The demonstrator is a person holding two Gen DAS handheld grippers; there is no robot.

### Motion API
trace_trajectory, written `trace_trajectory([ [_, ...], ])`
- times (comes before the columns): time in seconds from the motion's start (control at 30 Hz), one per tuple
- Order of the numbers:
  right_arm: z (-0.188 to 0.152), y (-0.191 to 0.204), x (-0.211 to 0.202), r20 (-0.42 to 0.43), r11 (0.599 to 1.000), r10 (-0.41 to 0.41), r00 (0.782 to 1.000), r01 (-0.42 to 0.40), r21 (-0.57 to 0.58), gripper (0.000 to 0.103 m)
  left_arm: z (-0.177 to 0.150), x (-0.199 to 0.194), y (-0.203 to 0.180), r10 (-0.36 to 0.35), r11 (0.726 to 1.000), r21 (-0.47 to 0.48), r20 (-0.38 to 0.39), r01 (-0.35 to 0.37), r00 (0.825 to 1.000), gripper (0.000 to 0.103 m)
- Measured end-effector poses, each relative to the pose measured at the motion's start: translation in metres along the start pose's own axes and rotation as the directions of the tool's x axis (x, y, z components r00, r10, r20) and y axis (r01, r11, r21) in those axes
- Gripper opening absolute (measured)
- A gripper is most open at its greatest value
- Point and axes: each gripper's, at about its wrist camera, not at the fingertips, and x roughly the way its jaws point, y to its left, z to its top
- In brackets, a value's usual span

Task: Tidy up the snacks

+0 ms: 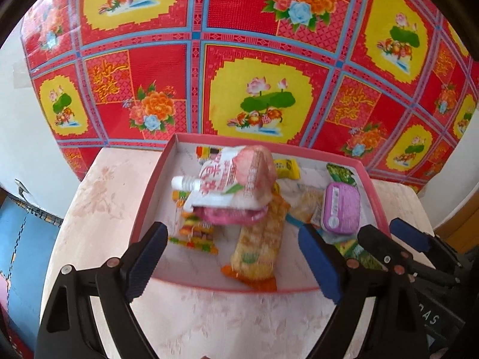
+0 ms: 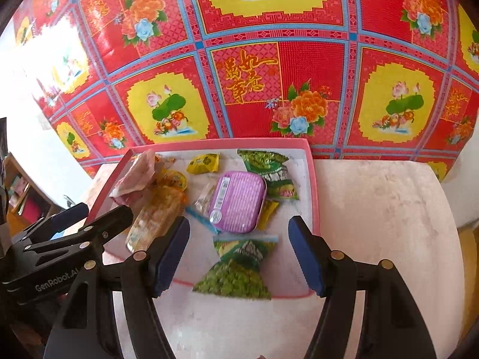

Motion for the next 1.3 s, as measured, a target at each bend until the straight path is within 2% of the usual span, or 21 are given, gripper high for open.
trace_trajectory([
  [0.5, -0.046, 0.002, -0.014, -0.058, 1.0, -0.018, 0.998, 0.018, 0.001, 0.07, -0.039, -0.018, -0.004, 0.025, 0.999, 0.029, -0.07, -0.023, 0.997, 0.092],
  [0.9, -0.069, 0.001, -0.007, -0.114, 0.998, -0.05, 0.992, 0.053, 0.018, 0.07, -0.061, -0.008, -0.006, 0.051, 0.998, 0.048, -0.134, -0.045, 0.99, 0.092],
  [1.17, -0.073, 0.001, -0.003, -0.11, 0.995, -0.096, 0.989, 0.097, 0.003, 0.07, -0.065, -0.002, -0.006, 0.057, 0.997, 0.06, -0.141, -0.049, 0.988, 0.092],
  [1.3, -0.075, 0.005, -0.001, -0.091, 0.992, -0.129, 0.988, 0.128, -0.013, 0.07, -0.065, -0.001, -0.008, 0.085, 0.994, 0.079, -0.127, -0.076, 0.988, 0.092],
])
